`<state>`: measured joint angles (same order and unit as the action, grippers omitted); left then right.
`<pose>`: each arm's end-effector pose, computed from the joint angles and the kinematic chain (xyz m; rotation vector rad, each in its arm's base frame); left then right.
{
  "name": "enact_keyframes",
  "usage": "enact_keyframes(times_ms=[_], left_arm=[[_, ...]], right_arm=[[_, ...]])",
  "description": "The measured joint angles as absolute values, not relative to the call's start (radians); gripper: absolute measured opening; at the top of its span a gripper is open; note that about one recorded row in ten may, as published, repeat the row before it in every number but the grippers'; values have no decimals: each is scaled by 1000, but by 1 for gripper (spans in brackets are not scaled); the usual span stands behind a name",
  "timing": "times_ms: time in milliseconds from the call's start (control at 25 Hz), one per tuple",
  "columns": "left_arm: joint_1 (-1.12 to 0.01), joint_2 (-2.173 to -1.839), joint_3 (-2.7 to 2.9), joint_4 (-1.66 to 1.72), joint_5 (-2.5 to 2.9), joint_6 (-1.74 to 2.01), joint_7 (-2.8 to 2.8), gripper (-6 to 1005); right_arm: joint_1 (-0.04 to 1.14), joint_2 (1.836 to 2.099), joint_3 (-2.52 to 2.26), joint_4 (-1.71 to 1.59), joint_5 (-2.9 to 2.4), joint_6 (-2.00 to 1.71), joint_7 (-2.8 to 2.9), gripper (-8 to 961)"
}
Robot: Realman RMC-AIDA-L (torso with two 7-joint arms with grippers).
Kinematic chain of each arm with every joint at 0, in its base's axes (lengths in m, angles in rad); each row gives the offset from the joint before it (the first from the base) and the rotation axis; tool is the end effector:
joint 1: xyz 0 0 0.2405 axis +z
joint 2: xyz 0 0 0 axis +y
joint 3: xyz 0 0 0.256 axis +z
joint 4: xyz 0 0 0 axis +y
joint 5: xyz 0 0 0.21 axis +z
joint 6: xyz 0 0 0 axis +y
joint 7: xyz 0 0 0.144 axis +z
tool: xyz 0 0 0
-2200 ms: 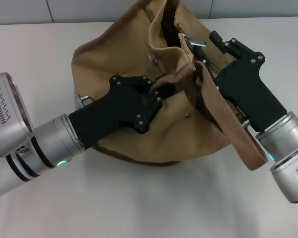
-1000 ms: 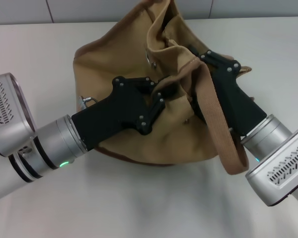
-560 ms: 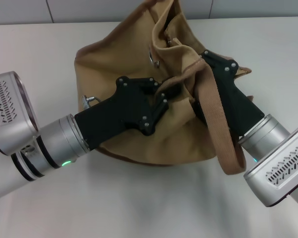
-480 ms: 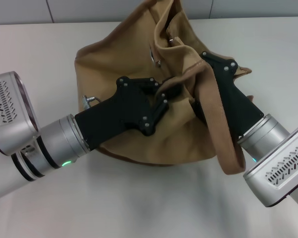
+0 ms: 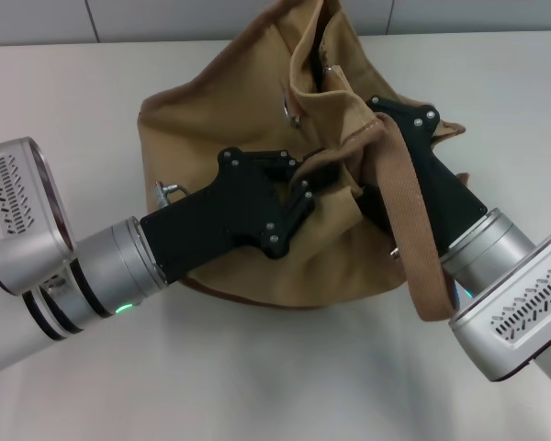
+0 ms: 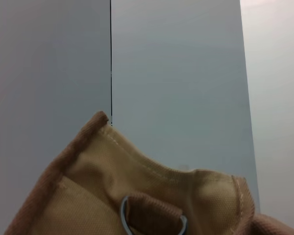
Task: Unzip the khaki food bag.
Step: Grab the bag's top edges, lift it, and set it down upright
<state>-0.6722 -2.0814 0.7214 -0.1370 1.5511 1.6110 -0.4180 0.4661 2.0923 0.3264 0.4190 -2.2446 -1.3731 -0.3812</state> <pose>-0.2126 0.2861 -0.0830 -2.4562 -0.1347 -1.2255 0.2075 0.2851 -0.0927 -1.9300 -0.1980 0.8430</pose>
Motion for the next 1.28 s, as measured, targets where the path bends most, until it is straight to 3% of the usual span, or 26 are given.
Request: enact_keyframes(times_ms=[840, 1280], left_arm=[[-650, -2082, 702, -145, 1561, 1606, -405, 61], [-604, -2082, 618, -136, 1557, 1626, -405, 61]], right_arm=[[436, 2093, 343, 437, -2238, -1400, -368, 3], [394, 2093, 354, 424, -2238, -1406, -368, 1]])
